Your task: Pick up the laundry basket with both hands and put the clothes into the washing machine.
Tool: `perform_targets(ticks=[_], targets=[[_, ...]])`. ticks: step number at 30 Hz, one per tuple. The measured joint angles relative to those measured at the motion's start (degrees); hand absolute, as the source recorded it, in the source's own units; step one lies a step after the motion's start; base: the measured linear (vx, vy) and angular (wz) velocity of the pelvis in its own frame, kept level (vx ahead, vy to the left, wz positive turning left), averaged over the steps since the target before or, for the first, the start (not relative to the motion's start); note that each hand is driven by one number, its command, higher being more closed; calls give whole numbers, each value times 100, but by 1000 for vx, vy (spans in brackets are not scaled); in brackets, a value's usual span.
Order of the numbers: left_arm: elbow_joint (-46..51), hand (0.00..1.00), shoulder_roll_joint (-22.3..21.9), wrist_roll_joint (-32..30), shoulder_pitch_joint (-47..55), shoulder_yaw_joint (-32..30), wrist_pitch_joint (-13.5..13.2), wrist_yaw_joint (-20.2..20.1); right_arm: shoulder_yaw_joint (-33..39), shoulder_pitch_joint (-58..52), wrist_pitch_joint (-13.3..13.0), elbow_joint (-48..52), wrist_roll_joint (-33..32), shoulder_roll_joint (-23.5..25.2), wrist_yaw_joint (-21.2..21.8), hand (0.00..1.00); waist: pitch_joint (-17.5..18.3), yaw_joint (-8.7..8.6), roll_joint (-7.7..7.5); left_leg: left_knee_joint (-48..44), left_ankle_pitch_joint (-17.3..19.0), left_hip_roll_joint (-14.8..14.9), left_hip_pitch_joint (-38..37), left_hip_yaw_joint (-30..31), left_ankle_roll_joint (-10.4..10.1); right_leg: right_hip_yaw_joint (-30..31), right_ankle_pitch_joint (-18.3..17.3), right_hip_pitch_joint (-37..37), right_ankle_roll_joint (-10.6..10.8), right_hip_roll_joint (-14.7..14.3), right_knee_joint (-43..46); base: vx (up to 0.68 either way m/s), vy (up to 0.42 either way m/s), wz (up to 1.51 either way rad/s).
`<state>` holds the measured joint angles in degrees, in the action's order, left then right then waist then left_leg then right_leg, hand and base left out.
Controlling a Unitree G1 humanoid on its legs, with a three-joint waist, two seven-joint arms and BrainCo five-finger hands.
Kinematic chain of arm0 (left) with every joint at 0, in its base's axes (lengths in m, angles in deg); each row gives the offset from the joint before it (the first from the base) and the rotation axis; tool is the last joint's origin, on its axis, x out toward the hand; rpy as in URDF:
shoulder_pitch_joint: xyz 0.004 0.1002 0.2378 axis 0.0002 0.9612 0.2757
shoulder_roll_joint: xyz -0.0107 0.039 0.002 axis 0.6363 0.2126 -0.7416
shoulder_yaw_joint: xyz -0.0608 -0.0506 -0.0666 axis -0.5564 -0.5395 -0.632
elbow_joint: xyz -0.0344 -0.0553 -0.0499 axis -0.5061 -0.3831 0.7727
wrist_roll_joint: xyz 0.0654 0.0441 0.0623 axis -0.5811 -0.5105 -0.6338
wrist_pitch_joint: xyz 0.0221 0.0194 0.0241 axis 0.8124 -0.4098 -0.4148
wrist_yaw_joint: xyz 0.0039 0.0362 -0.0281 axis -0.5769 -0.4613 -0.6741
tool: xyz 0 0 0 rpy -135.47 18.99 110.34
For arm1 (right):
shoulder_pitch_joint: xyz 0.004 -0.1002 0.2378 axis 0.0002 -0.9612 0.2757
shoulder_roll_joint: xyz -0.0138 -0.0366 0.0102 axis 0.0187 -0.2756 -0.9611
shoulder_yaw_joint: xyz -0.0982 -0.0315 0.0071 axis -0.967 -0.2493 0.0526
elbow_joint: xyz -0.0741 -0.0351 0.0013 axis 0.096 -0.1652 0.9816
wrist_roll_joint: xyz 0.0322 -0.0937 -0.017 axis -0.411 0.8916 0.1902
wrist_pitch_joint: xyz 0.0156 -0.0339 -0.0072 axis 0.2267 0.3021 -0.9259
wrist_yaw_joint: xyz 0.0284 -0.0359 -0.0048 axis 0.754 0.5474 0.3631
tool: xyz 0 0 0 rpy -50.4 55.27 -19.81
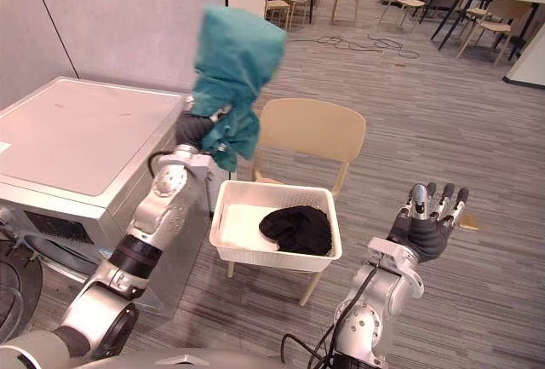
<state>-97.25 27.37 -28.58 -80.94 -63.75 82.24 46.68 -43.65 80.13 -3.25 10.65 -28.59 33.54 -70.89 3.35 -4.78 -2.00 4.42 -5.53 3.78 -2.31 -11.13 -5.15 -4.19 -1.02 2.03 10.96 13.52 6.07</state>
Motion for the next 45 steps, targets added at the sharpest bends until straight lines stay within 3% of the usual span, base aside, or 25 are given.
perform_targets(ticks=[7, 11, 19, 25, 32, 37, 40, 45], targets=[[884, 100, 87, 186, 674, -736, -150, 6, 128, -14, 56, -61, 173, 62, 7, 0, 49, 8, 101, 1, 0, -4, 3, 6, 0, -8, 6, -13, -14, 0, -37, 0, 0, 0], [1563, 100, 103, 239, 1468, -1550, -236, -21, 465, -179, 221, -393, 223, 73, 42, 0, 55, 75, 196, 1, 1, -1, 1, 23, -2, -29, 3, -36, -19, 0, -51, -3, 0, 1], [2183, 100, 98, 613, 3351, -3445, -471, -296, 2088, -782, 465, -1591, 218, 175, 281, 0, 98, 167, 311, 34, 40, 7, 7, 148, -43, -192, -20, -179, -56, 1, -142, -5, -2, 8], [2080, 100, -162, 954, 4394, -4396, -565, -407, 2750, -1177, 558, -2375, -23, 290, 428, 0, 109, 312, 329, 38, 91, 31, 5, 173, -37, -259, -85, -195, -86, 0, -79, -7, -1, 3], [993, 100, -434, 1232, 4717, -4670, -646, -499, 2831, -1284, 798, -3281, -123, 307, 668, 0, 137, 523, 333, 37, 106, 121, -90, 111, -53, -295, -213, -278, -79, -53, 67, -28, -9, 0], [-621, 100, -500, 1479, 4692, -4750, -671, -621, 2792, -1218, 916, -4836, -286, 305, 849, 0, 165, 576, 304, 36, 109, 191, -92, 28, -71, -284, -213, -241, -96, -109, 88, -20, -13, -4], [-2105, 100, -501, 1510, 4598, -4736, -495, -758, 2564, -1102, 1072, -6123, -334, 278, 916, 0, 161, 574, 299, 36, 130, 188, -112, -13, -89, -248, -216, -228, -102, -108, 87, 6, 1, -7], [-3964, 100, -454, 1323, 4518, -4673, -203, -1007, 2363, -943, 1194, -7288, -209, 247, 917, 0, 113, 569, 295, 34, 208, 190, -266, -17, -102, -137, -217, -327, -140, -144, 52, 23, -5, -9]])
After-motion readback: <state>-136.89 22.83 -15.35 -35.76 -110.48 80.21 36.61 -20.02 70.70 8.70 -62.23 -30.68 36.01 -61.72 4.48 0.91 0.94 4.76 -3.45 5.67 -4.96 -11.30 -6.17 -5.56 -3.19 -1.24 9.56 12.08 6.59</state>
